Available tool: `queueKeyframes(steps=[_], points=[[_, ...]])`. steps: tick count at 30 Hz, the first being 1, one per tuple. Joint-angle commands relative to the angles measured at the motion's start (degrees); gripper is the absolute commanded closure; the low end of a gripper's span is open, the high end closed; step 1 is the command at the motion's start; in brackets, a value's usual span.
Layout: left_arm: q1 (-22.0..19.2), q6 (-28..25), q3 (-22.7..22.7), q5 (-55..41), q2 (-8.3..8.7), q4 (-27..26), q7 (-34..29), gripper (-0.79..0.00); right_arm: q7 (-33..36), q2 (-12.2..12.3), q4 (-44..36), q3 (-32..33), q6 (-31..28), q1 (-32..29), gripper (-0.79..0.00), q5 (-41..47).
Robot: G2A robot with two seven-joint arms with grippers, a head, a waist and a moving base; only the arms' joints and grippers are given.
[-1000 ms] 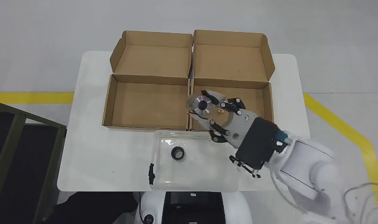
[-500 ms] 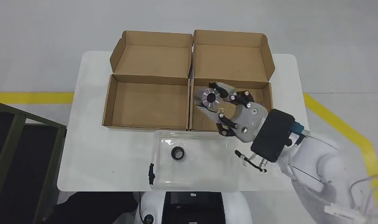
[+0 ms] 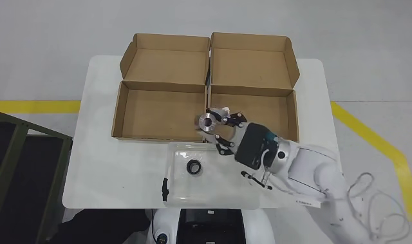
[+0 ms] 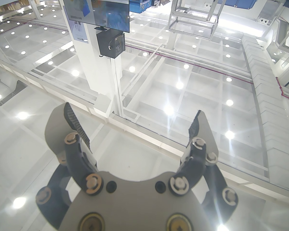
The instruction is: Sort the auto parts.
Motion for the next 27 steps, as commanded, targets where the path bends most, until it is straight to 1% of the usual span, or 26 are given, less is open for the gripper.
queueKeyframes(steps=[1,17,27], points=[[0.0,0.0,0.0,0.0,0.0,0.0,0.0,-0.785,0.3,-0.3,1.6,-1.6,0.4,0.9,0.0,-0.2],[0.0,0.0,0.0,0.0,0.0,0.0,0.0,-0.785,3.2,-2.5,13.3,-10.4,2.2,5.8,0.0,-1.1],[0.0,0.0,0.0,0.0,0.0,0.0,0.0,-0.785,3.4,-3.8,18.8,-13.8,2.3,8.8,0.0,-2.6]])
